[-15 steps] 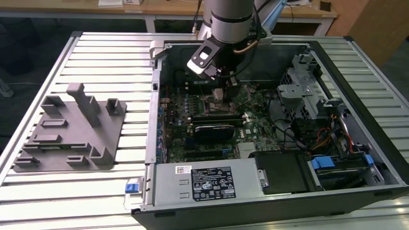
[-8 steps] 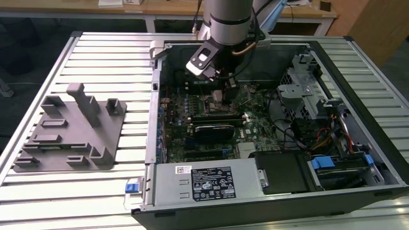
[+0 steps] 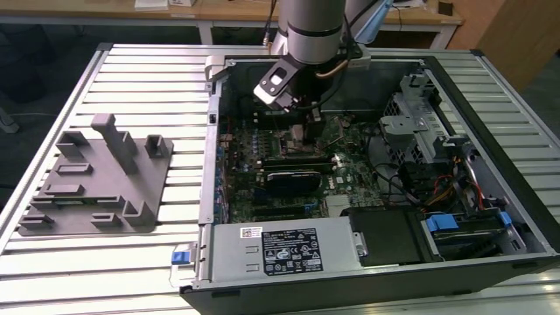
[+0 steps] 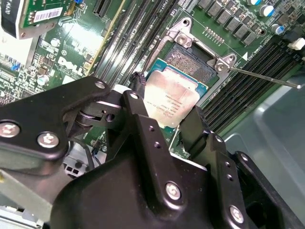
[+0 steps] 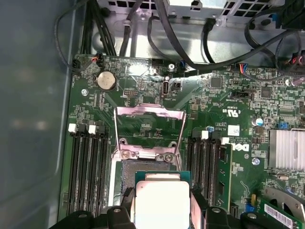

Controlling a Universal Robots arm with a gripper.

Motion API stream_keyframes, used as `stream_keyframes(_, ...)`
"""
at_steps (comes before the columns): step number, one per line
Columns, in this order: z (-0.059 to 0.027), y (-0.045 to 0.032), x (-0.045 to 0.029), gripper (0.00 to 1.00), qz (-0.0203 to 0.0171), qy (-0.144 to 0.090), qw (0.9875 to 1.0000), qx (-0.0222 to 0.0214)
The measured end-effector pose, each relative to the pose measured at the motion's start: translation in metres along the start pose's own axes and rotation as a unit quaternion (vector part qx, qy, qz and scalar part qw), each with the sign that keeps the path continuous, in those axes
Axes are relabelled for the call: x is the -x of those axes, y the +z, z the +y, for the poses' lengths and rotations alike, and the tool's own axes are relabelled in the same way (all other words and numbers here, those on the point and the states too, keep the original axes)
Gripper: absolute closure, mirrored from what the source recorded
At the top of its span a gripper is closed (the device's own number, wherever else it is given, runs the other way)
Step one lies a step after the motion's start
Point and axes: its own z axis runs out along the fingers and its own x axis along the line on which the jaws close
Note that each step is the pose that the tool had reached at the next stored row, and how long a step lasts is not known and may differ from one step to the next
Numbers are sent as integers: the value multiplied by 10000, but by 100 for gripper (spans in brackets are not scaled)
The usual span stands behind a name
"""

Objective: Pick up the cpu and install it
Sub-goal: 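Place the cpu into insertion slot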

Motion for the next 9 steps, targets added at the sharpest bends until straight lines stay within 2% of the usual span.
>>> stream_keyframes(9, -3, 62, -15, 46, -7, 79, 10000, -1)
